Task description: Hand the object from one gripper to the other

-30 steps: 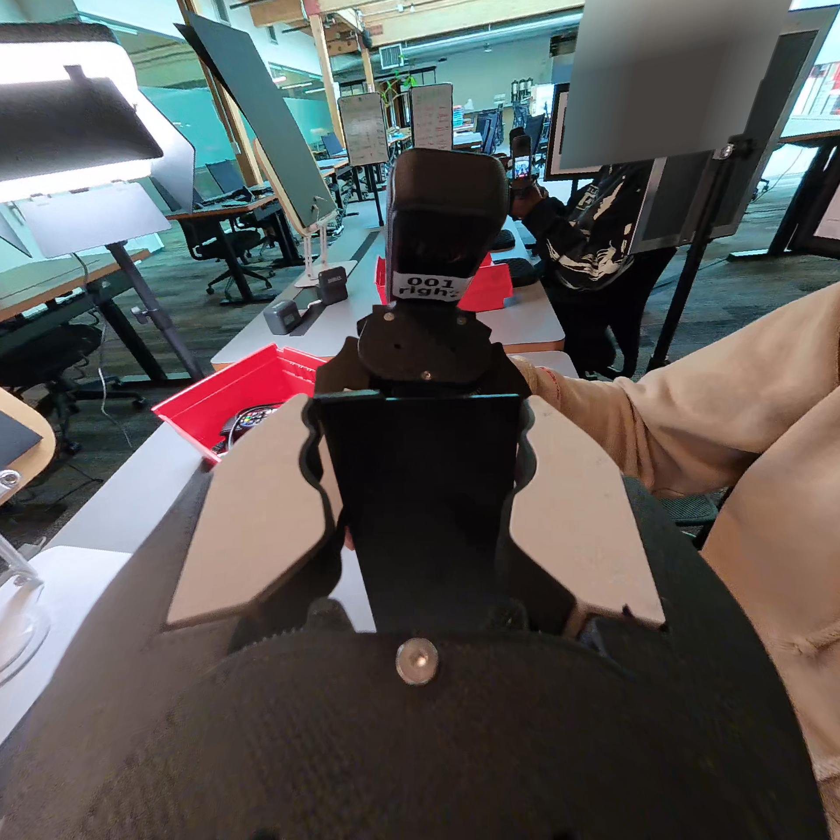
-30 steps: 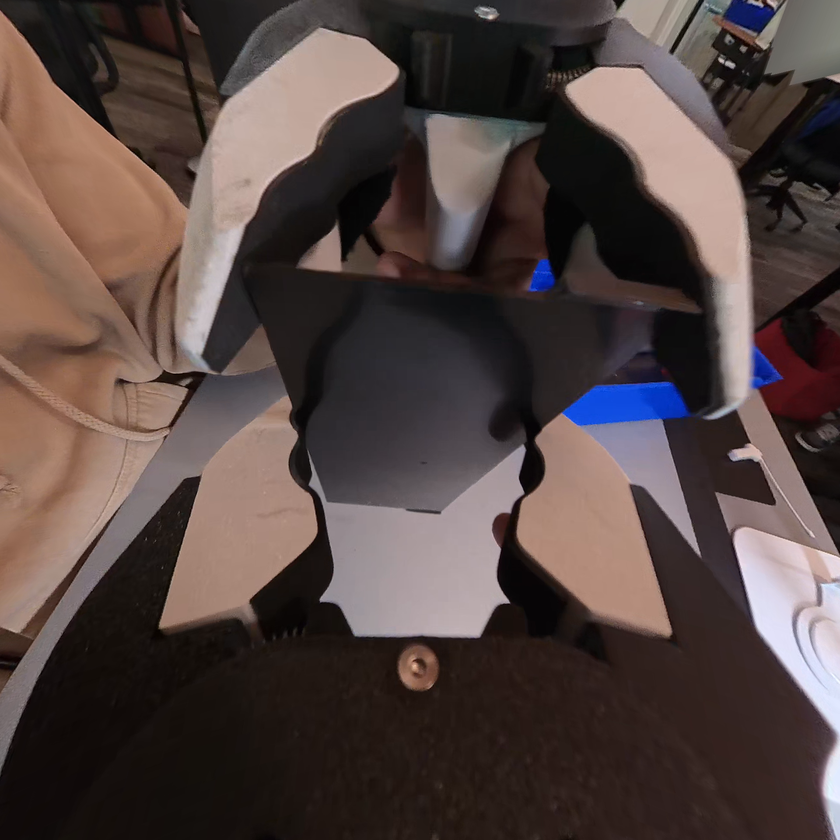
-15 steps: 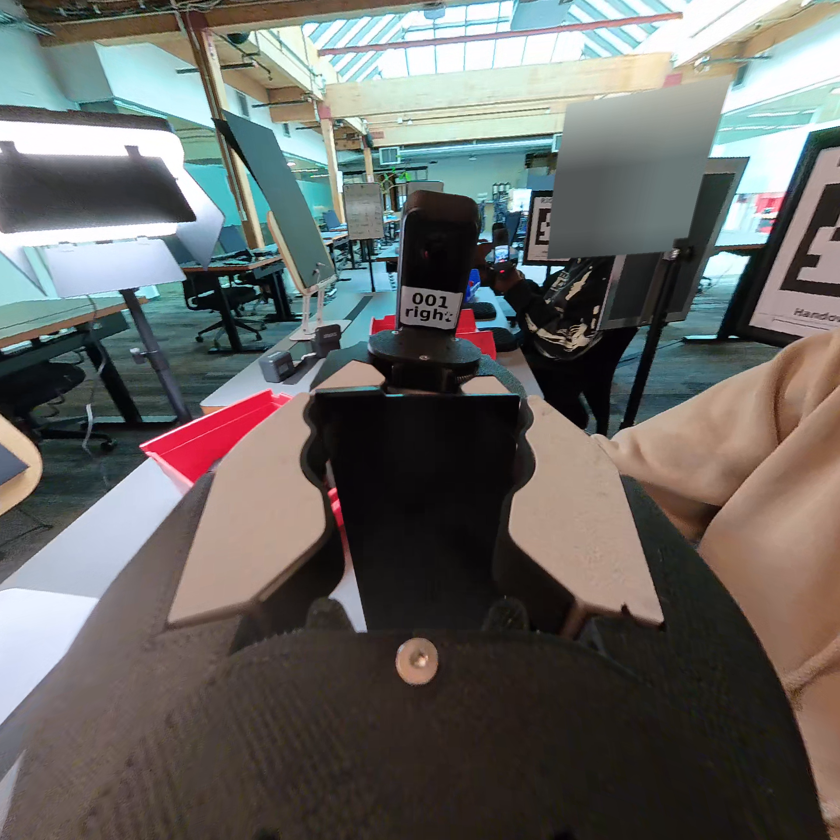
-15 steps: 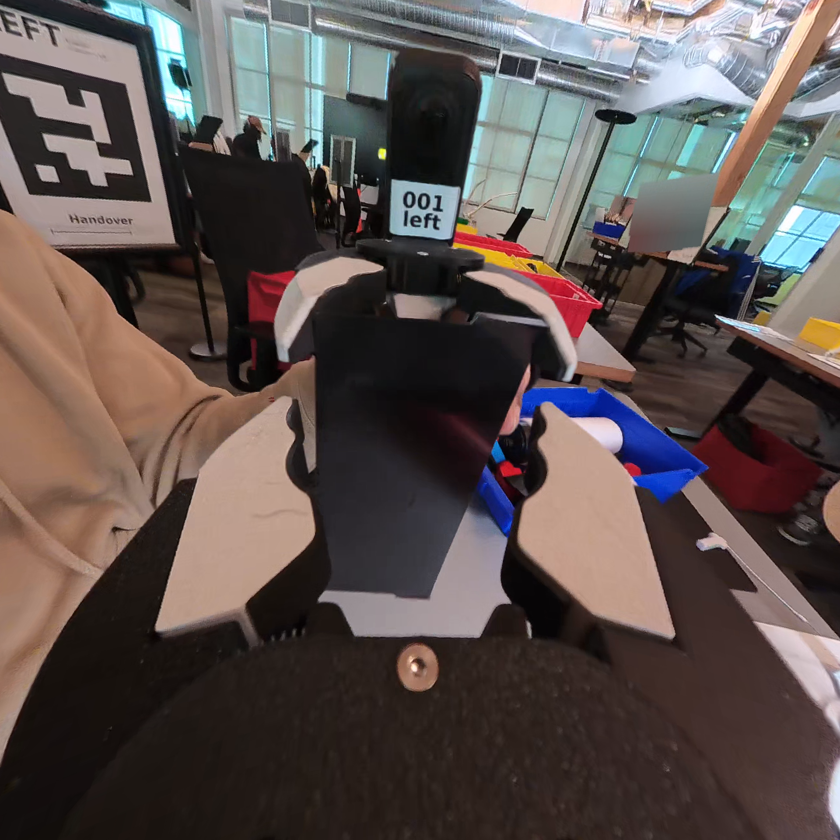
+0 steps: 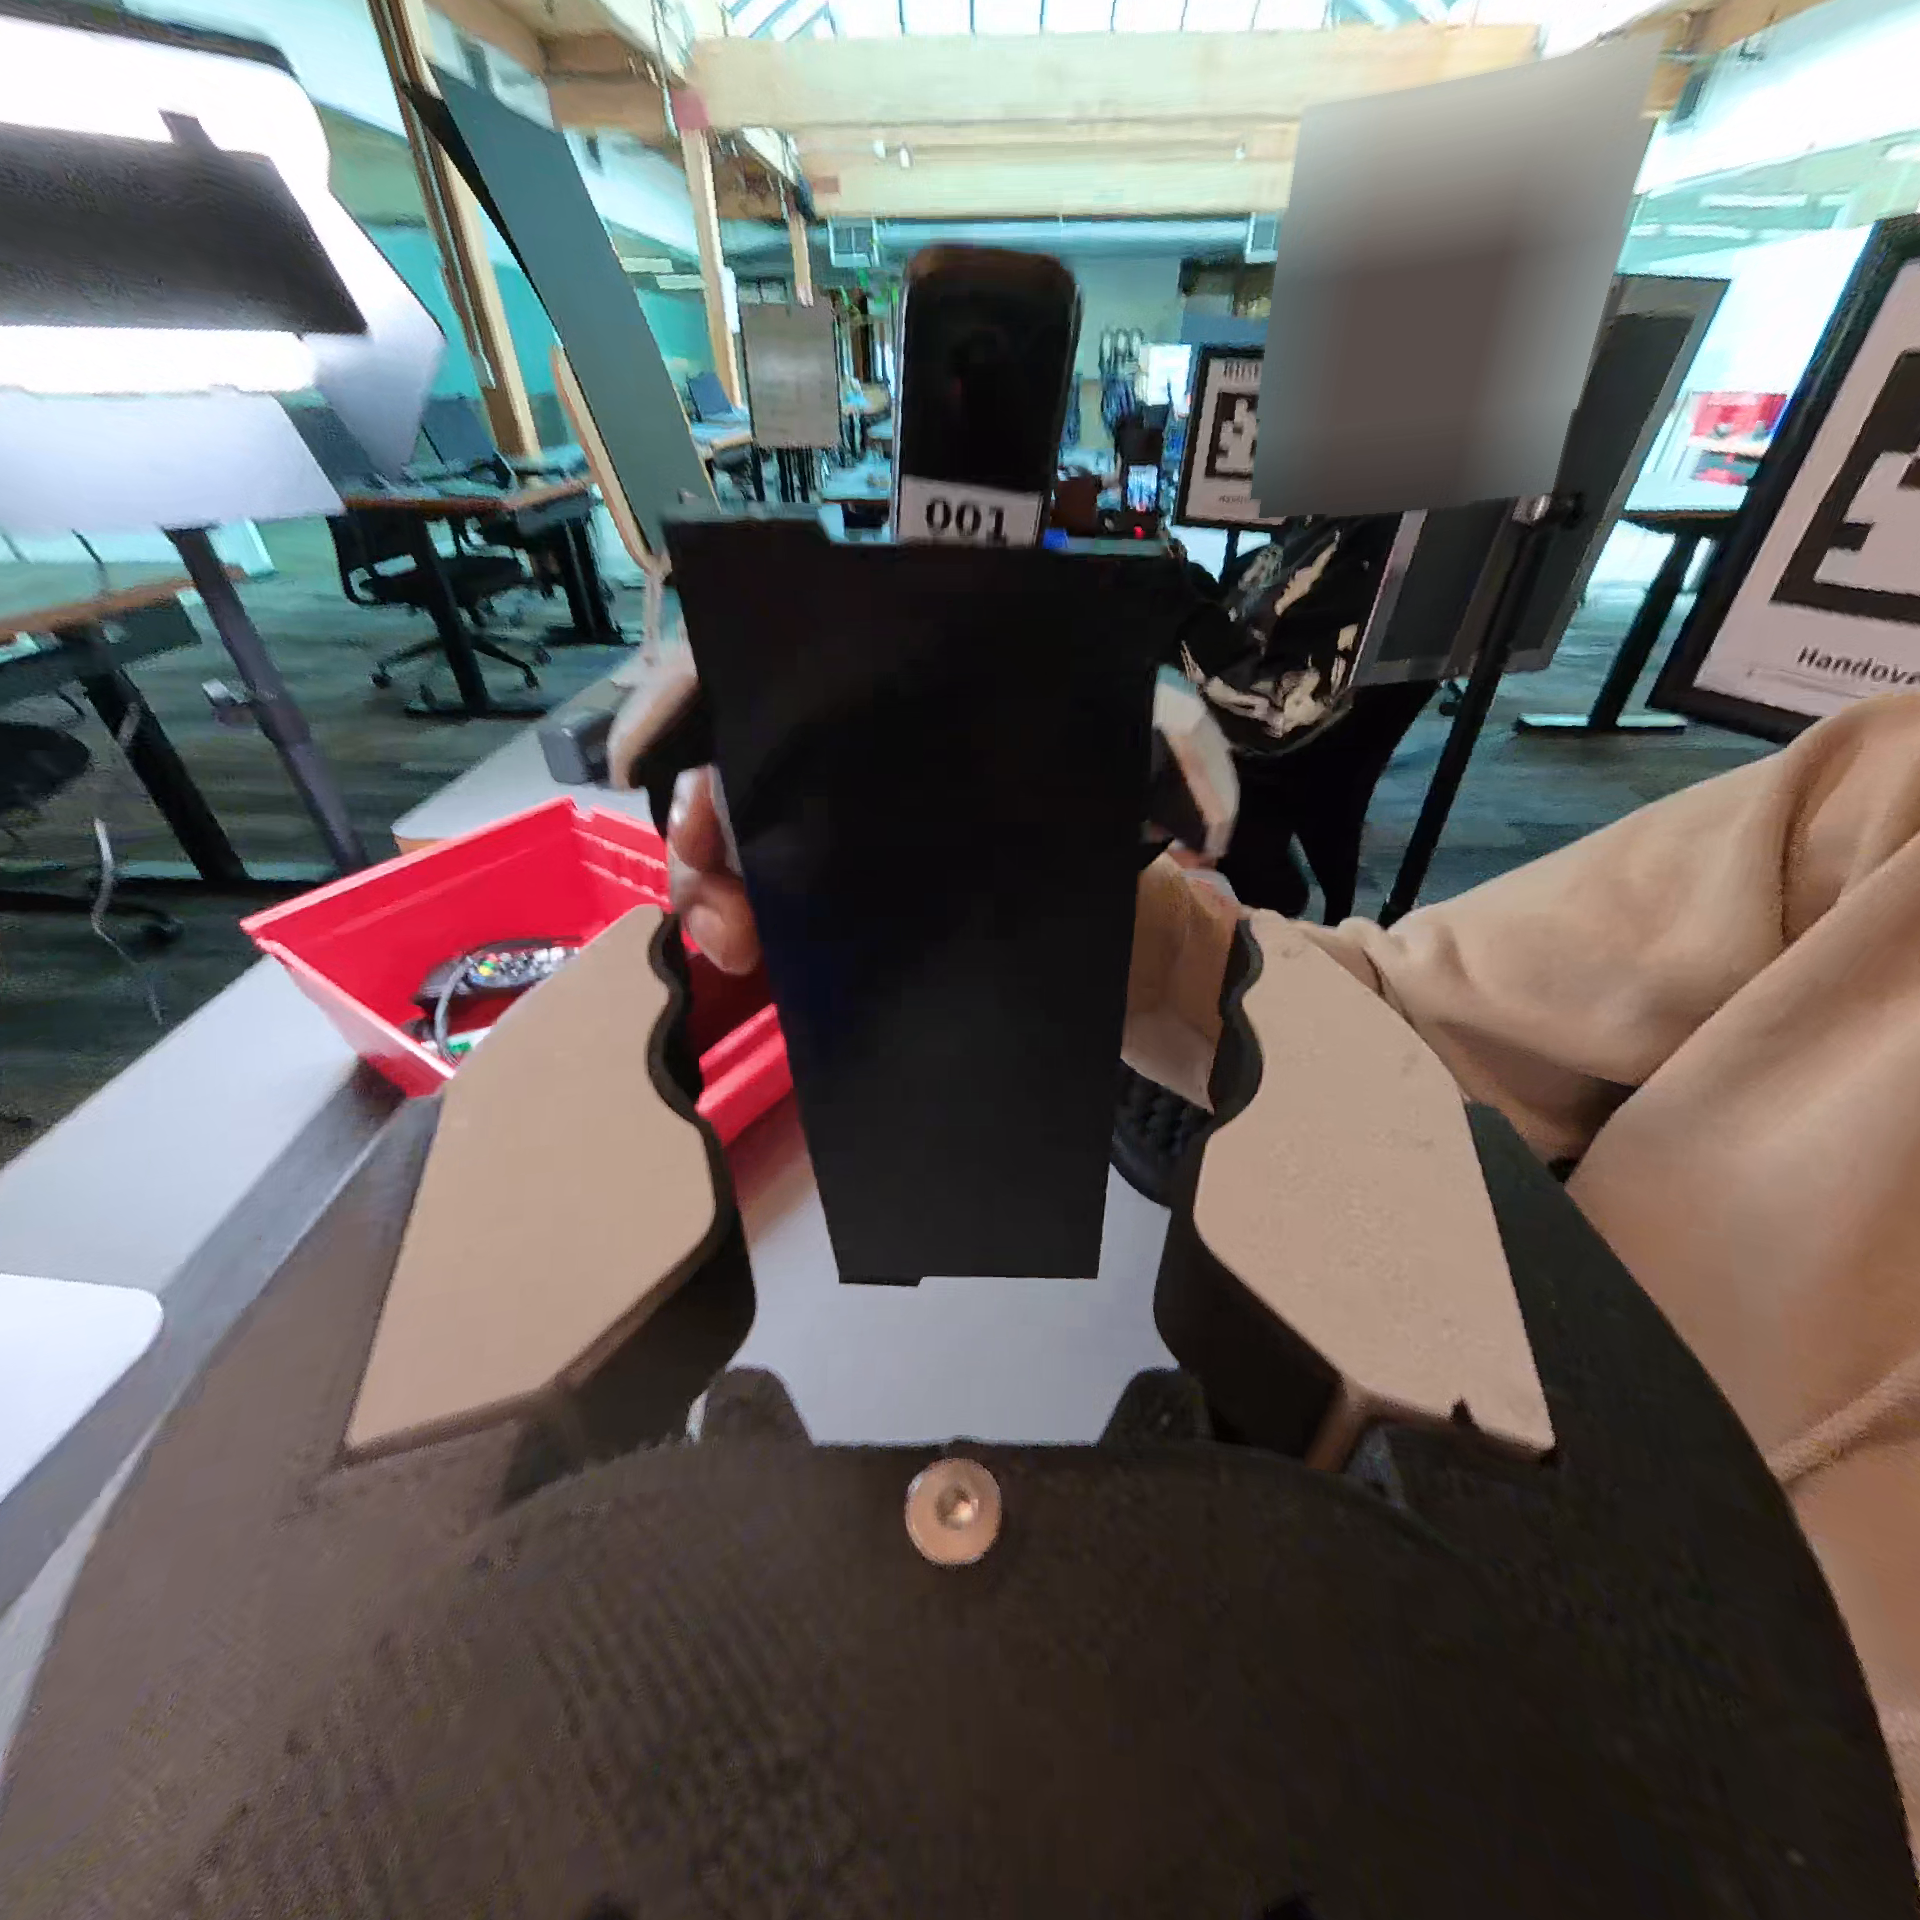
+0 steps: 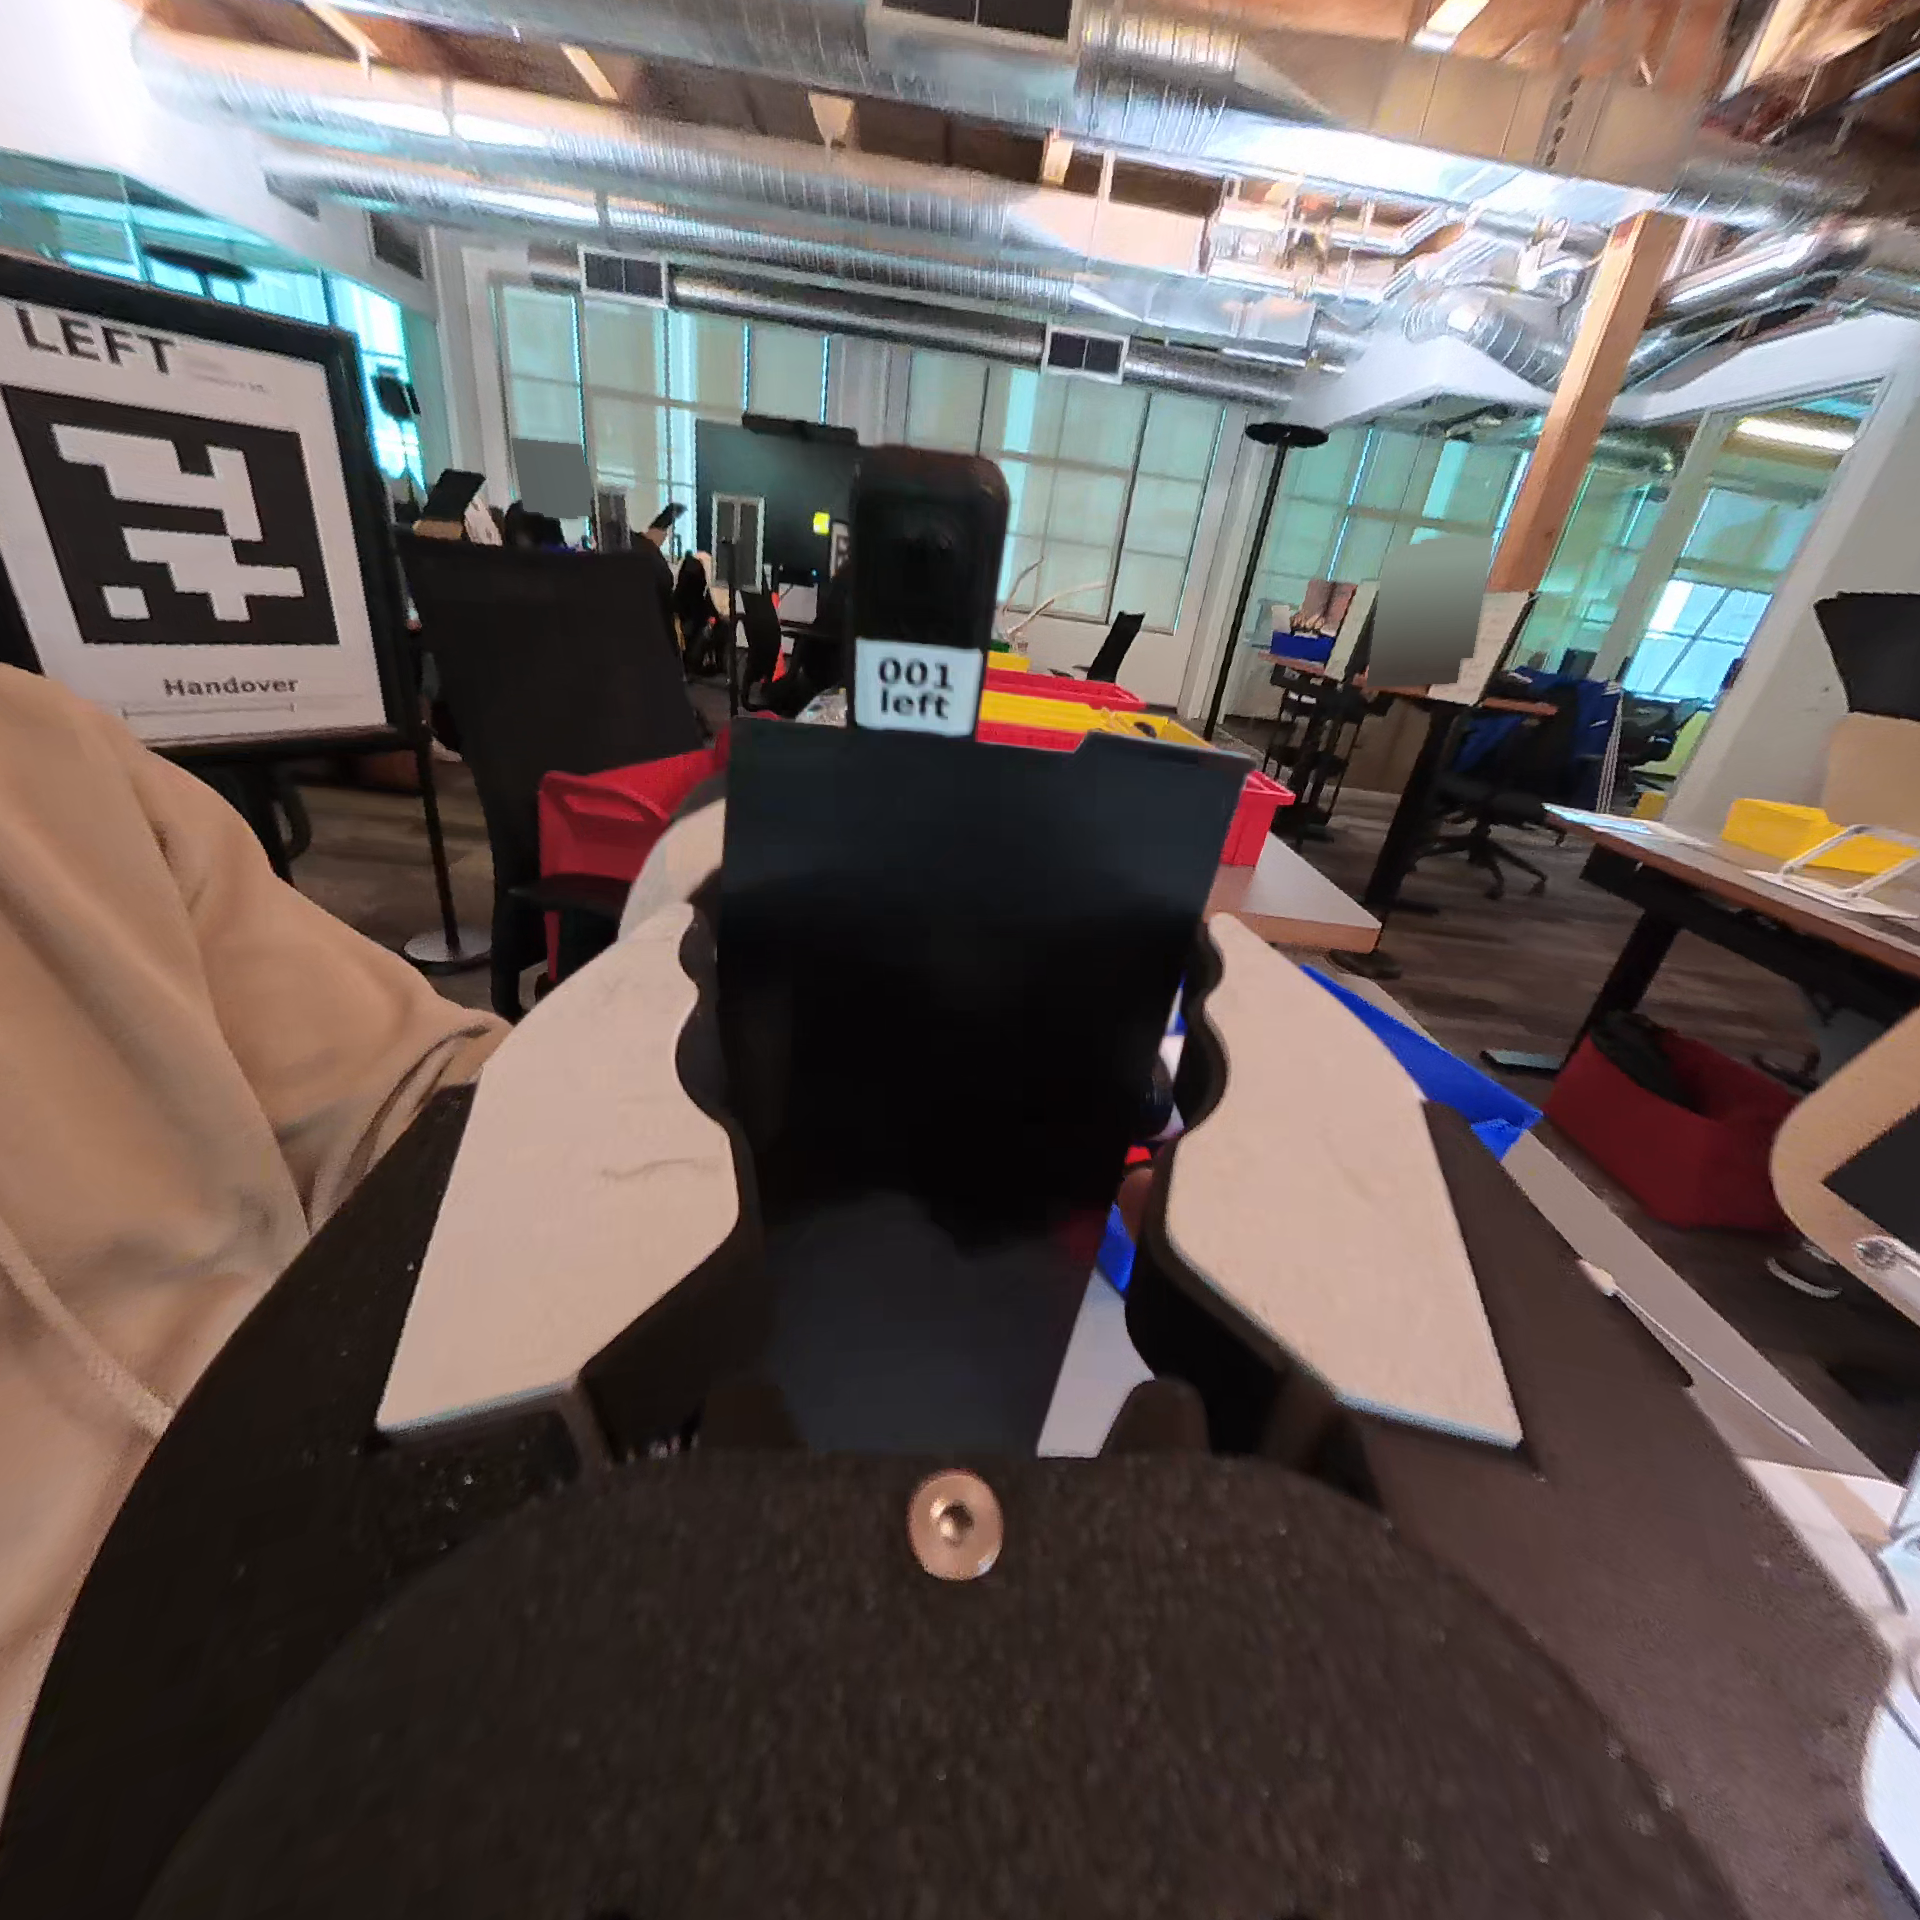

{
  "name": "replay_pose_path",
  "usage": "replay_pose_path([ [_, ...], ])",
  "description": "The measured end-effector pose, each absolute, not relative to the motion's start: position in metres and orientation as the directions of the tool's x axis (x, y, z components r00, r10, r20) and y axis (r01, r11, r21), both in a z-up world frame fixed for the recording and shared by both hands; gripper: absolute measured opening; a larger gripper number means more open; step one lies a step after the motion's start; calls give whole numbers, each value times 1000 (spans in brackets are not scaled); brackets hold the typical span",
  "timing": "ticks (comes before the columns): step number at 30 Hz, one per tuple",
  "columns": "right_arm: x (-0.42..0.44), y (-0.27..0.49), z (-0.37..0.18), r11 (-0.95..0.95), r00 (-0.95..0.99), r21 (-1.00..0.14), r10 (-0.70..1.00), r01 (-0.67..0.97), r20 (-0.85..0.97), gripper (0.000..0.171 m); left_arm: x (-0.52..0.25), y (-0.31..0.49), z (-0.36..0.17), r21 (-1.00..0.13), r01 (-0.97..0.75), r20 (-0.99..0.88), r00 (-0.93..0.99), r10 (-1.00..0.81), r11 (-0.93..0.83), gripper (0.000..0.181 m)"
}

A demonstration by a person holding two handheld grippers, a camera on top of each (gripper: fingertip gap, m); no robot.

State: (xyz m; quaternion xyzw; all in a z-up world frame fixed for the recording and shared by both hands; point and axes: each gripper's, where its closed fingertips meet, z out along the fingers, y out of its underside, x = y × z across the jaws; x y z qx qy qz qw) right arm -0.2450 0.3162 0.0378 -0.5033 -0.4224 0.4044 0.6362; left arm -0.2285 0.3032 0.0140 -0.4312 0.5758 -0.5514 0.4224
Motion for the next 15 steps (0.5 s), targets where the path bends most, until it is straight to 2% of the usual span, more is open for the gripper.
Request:
replay_pose_path([
  [3, -250, 315, 37, 177, 313, -981, 939, -83, 143, 86, -212, 301, -2, -996, -85, 11, -292, -956, 15, 102],
  [9, -252, 316, 28, 164, 303, -986, 942, -29, 148, 86, -210, 301, -6, -995, -92, -11, -296, -955, 40, 84],
  [15, -245, 321, 26, 120, 311, -992, 945, -28, 106, 87, -204, 305, -5, -995, -102, 34, -282, -959, -5, 84],
])
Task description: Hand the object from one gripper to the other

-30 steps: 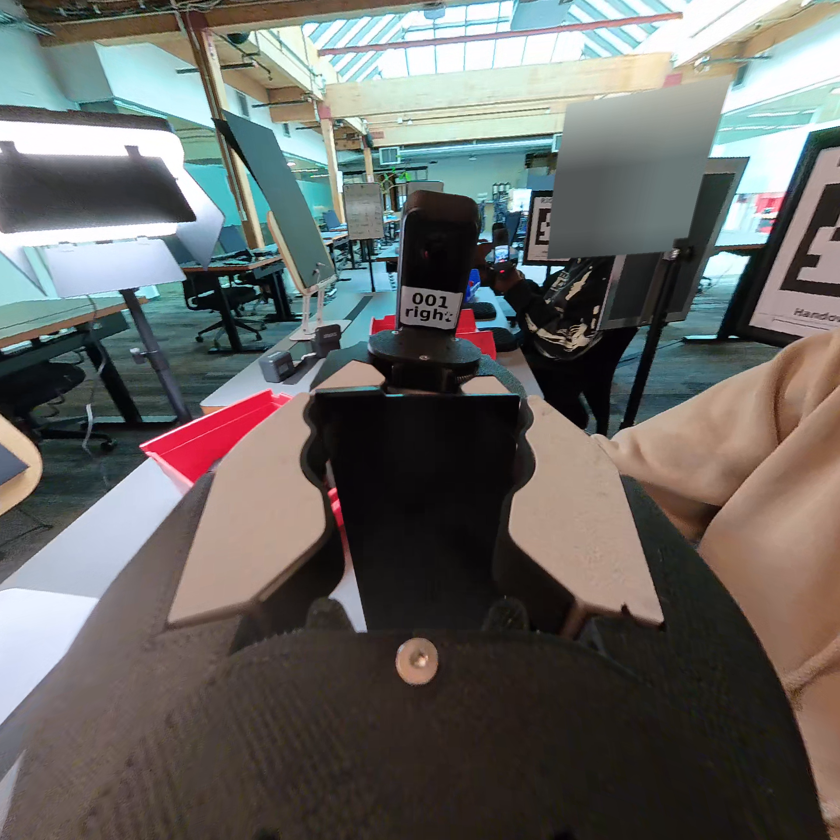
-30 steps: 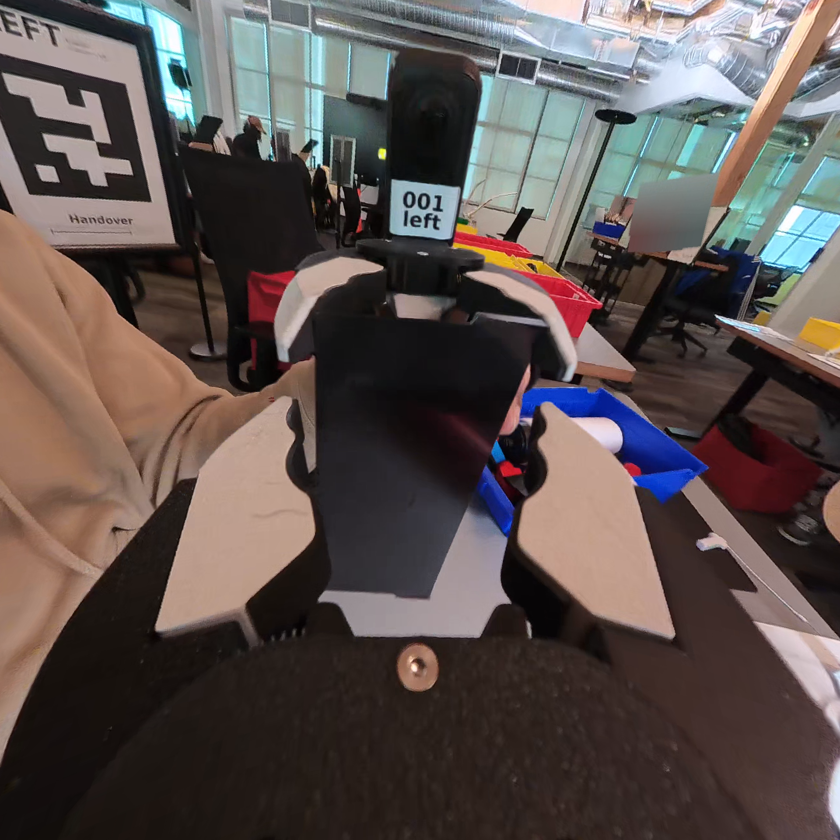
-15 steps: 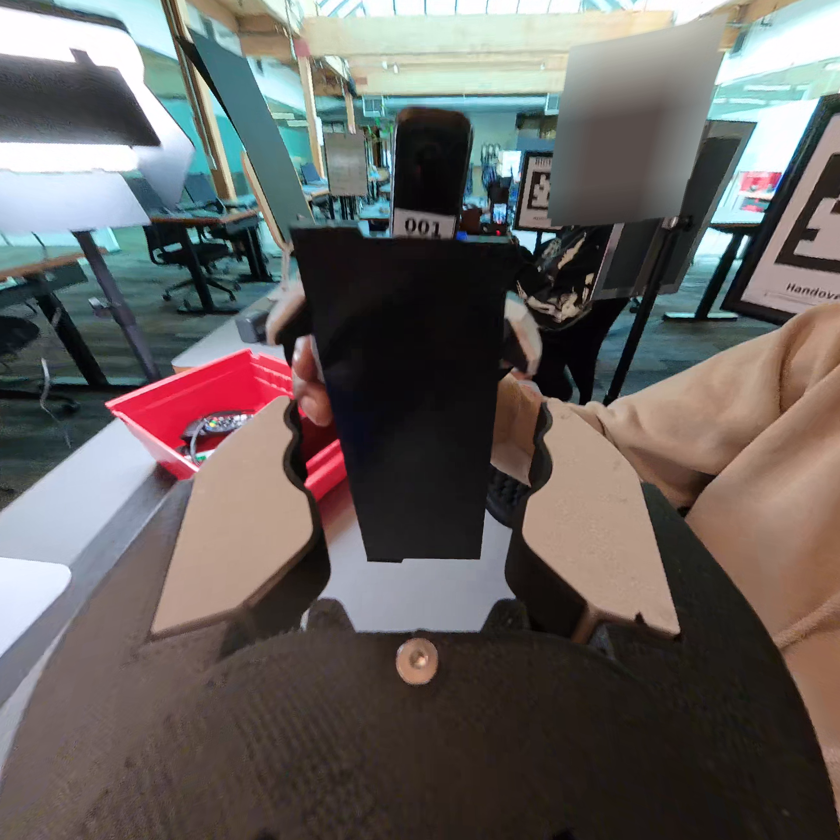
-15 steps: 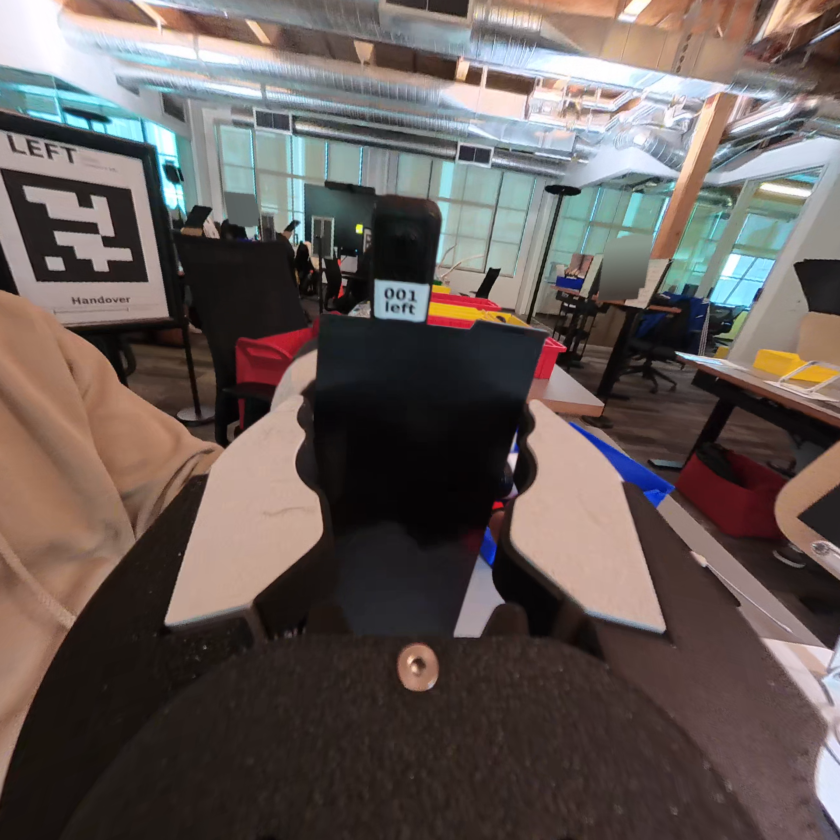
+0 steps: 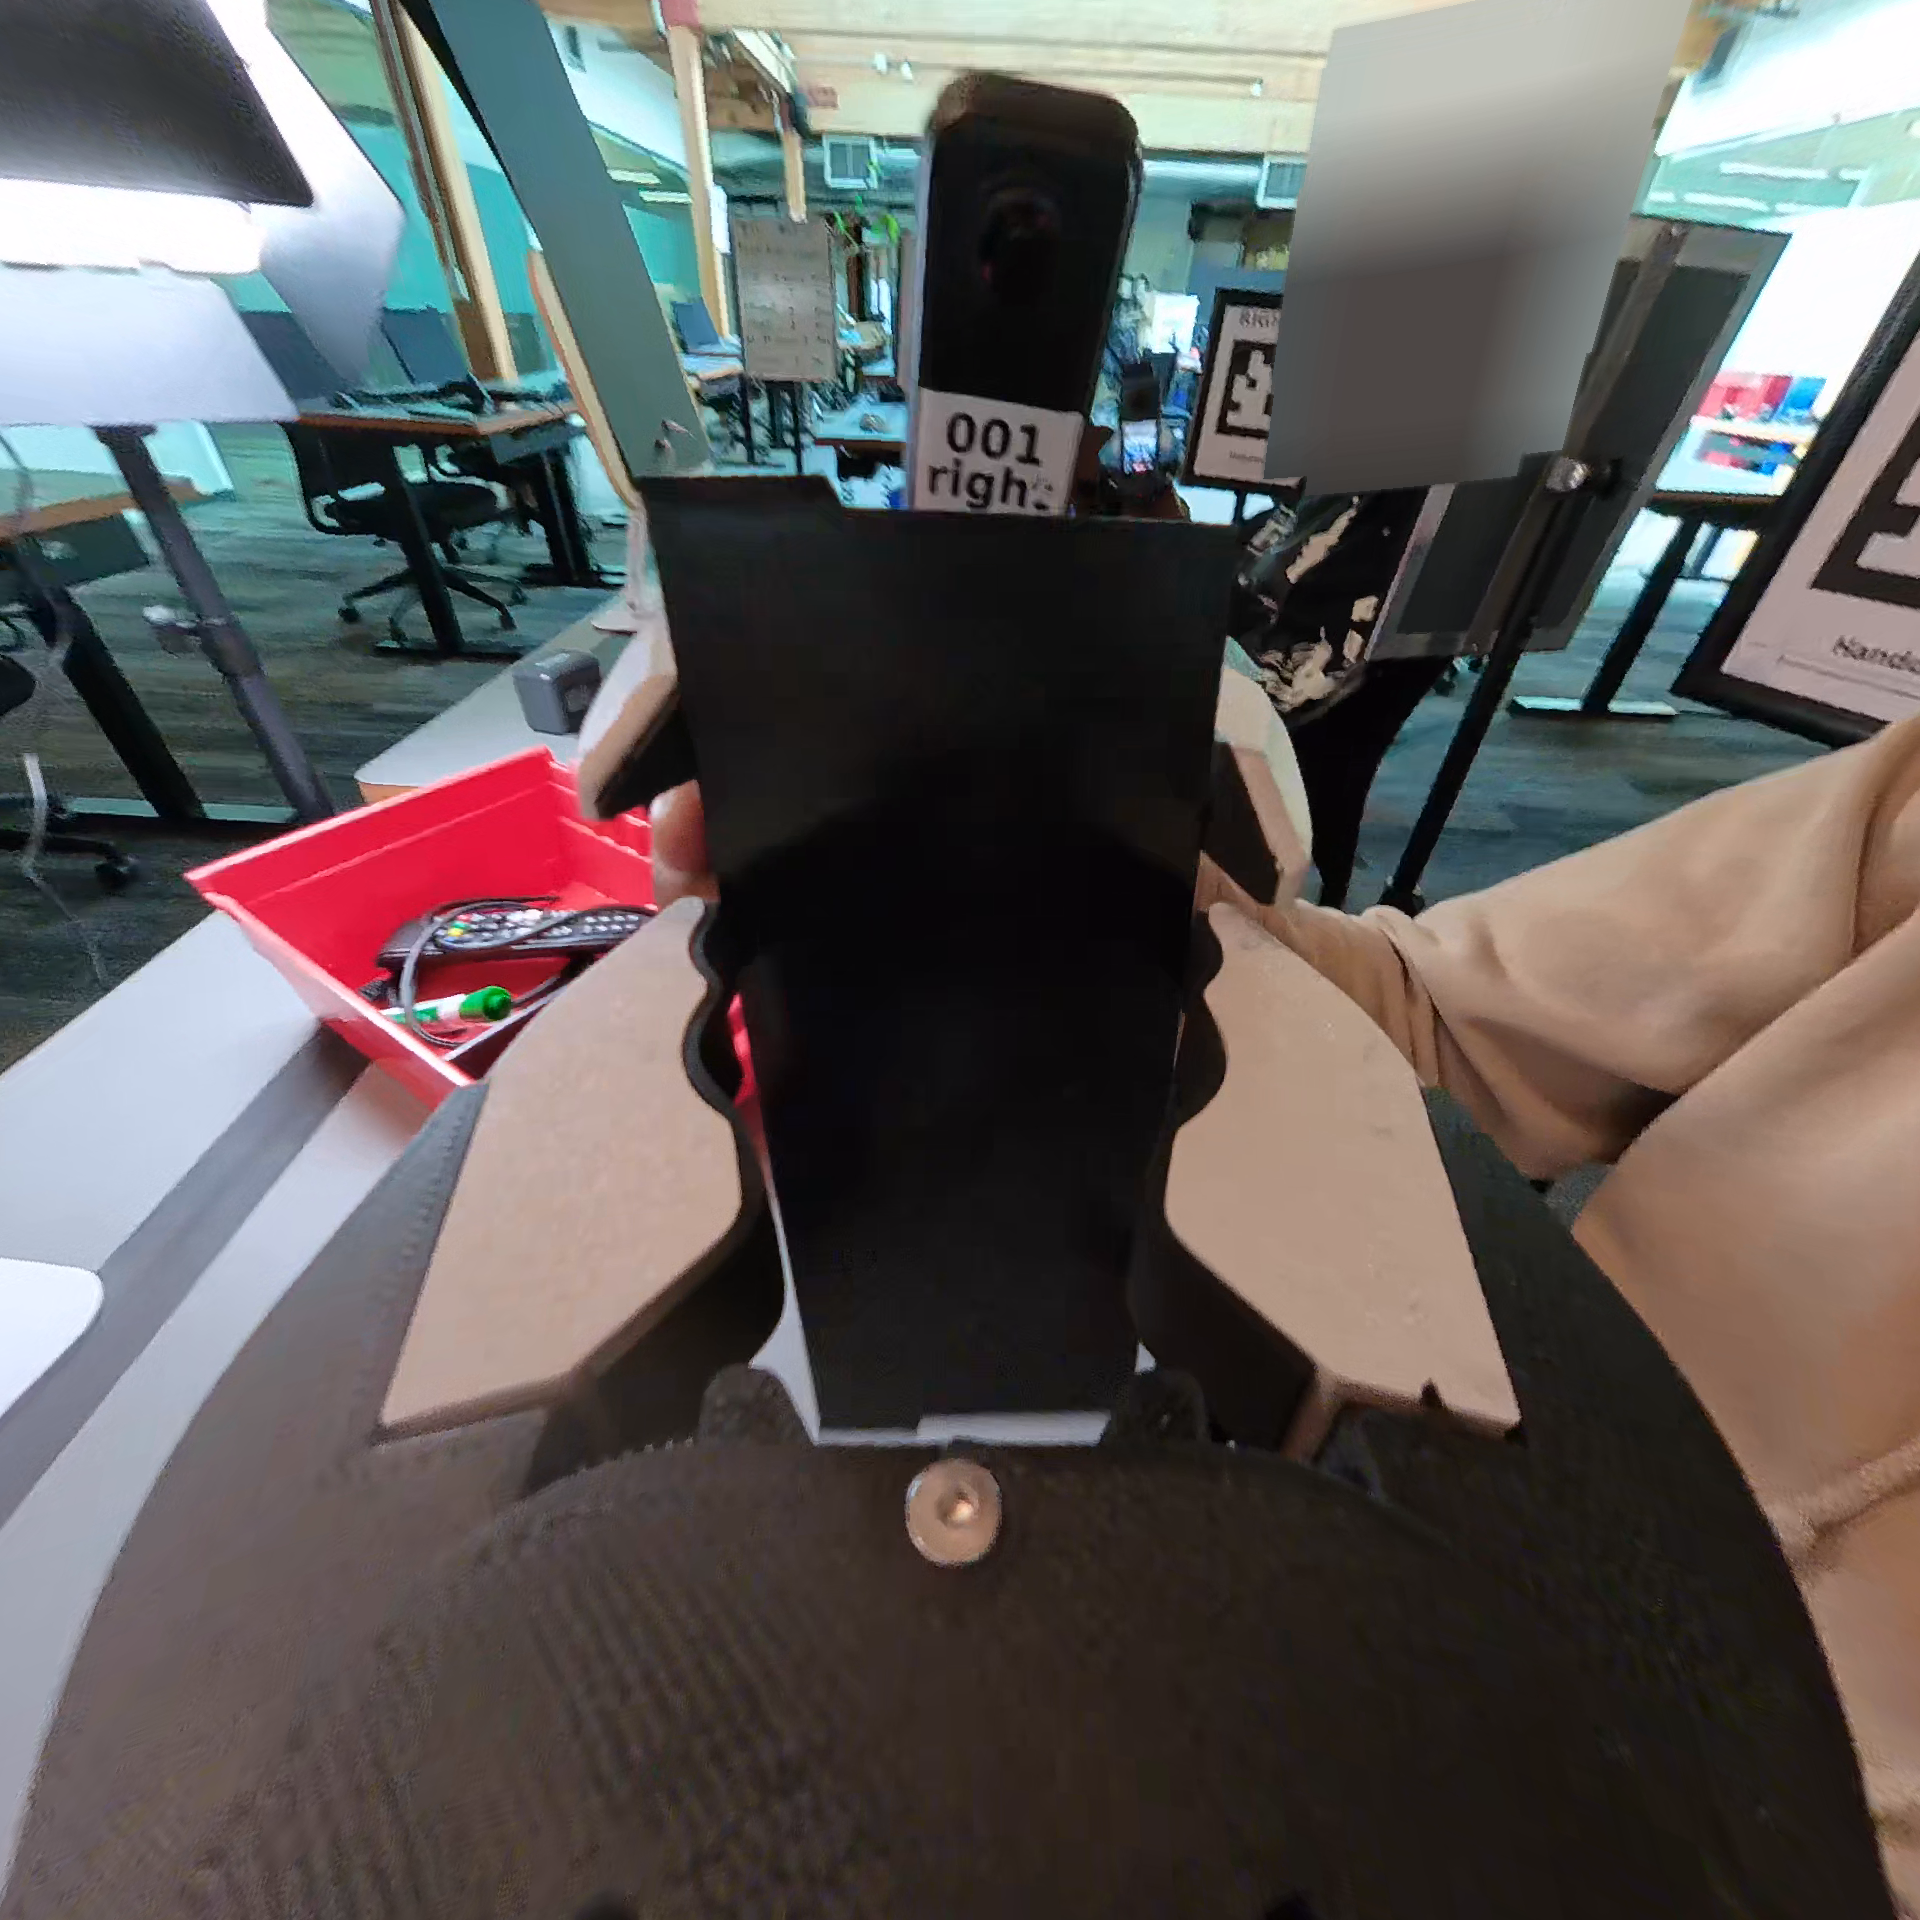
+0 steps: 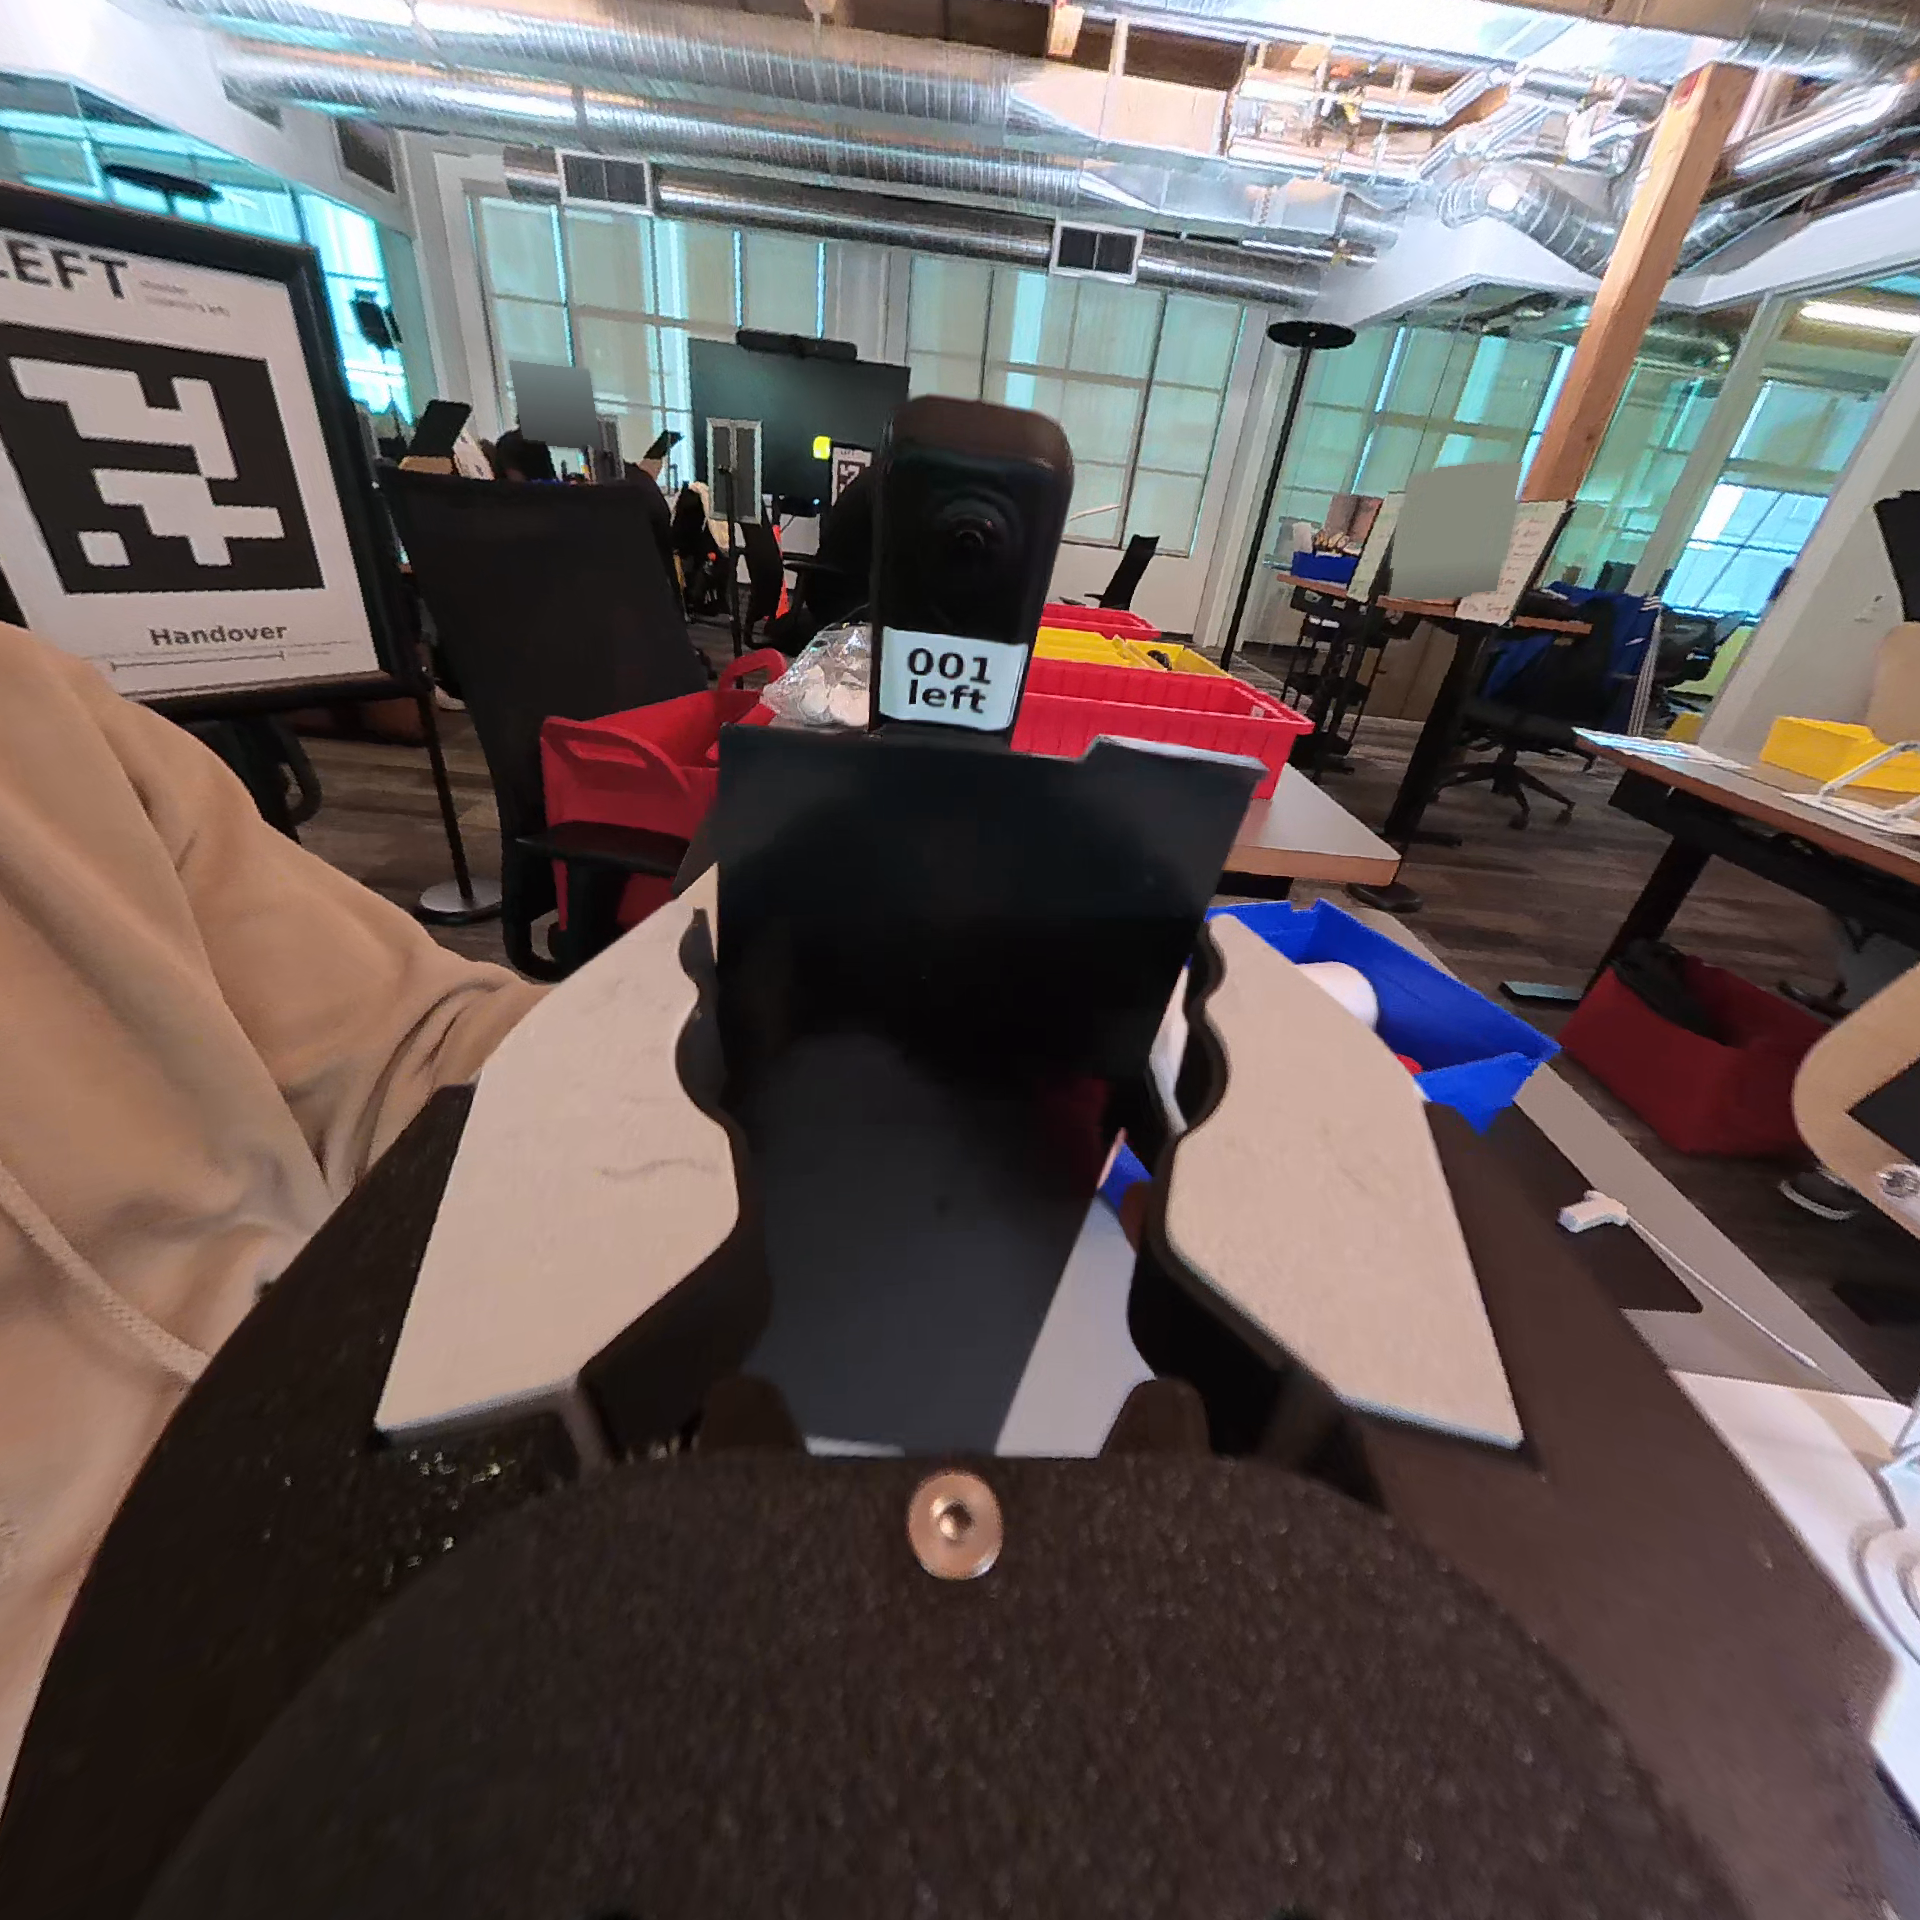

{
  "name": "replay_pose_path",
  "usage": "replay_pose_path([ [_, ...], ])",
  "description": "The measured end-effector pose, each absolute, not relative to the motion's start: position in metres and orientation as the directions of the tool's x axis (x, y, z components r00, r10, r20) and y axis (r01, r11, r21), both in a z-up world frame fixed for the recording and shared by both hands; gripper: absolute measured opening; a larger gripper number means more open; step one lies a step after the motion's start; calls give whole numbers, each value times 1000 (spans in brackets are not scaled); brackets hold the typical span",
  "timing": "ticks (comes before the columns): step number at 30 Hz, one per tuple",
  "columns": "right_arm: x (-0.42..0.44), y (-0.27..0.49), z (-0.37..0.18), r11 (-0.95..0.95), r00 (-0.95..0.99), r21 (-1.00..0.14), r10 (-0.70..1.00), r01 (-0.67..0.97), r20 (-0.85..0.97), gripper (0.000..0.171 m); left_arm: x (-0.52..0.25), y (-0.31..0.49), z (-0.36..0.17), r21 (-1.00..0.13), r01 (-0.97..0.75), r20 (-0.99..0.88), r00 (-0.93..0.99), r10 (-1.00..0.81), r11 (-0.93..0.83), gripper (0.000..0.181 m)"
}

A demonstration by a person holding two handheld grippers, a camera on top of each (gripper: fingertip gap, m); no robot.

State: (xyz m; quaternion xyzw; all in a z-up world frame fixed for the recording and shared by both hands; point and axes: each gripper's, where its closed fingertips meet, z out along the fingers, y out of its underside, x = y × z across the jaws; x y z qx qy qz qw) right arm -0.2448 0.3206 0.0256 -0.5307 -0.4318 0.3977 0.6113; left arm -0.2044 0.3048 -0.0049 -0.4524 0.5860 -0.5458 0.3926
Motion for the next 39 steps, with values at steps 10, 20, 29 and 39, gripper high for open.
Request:
replay_pose_path([
  [10, -257, 329, 6, 66, 300, -997, 951, 34, 74, 92, -235, 326, 37, -994, 99, 32, -188, -982, -52, 84],
  [20, -272, 324, 11, 56, 246, -997, 968, -47, 42, 79, -234, 313, 38, -995, 96, 3, -239, -971, -26, 84],
  [29, -270, 323, 22, 86, 289, -994, 955, -60, 65, 79, -230, 310, 40, -992, 123, -19, -238, -971, -11, 84],
  [39, -239, 318, 30, 94, 270, -992, 960, -87, 67, 79, -234, 319, 18, -1000, 15, -13, -230, -973, 9, 86],
])
